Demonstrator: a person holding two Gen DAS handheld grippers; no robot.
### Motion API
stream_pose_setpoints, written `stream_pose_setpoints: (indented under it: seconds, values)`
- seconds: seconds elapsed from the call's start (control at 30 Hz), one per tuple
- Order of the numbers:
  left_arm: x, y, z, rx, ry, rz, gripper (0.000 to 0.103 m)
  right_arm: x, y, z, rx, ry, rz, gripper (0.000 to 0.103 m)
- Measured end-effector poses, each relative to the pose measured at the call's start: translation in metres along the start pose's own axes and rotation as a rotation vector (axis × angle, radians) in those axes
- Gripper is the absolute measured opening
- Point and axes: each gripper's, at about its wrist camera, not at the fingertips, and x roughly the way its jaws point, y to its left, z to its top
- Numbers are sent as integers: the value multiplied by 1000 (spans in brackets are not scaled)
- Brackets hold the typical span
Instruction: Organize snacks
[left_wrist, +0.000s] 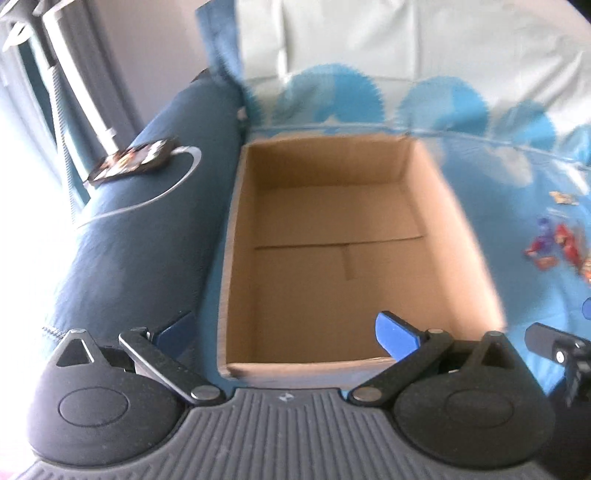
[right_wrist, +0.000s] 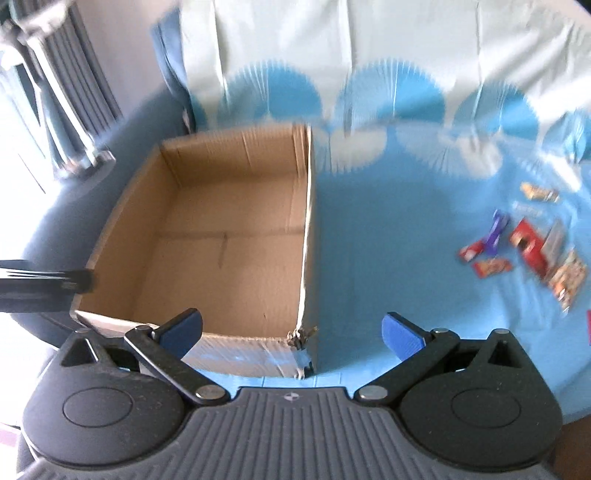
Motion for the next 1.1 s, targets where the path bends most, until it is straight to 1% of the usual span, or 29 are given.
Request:
stream_pose_setpoints:
  seconds: [0.07,0.13,0.23,0.3,0.37,0.53,0.67,0.9,1.1]
  values:
    - [-9,-11,1,3,-6,-13,103,-32,6,-10,-5,-72,21,103]
    - [-18,-19,1,5,-9,-14,103,-53,7,-13,-21,-130,29,103]
    - [-26,-31,-3,6,-10,-16,103,-70,13,-16,-41,-177,43,103]
    - [-27,-30,-3,10,-8,-16,103,-73,18,-18,-51,-193,48,103]
    - [-26,-27,-3,14,-6,-19,103,-73,26,-23,-55,-195,49,103]
    - [-31,-27,-10,33,-3,-27,103,-71,27,-26,-30,-190,42,103]
    - [-33,-26,-13,38,-5,-29,103,-70,28,-28,-35,-180,41,103]
    - [-35,-25,-15,42,-5,-16,103,-69,34,-29,-40,-178,49,103]
    - [-35,-32,-14,66,0,-13,103,-70,27,-29,-22,-186,52,103]
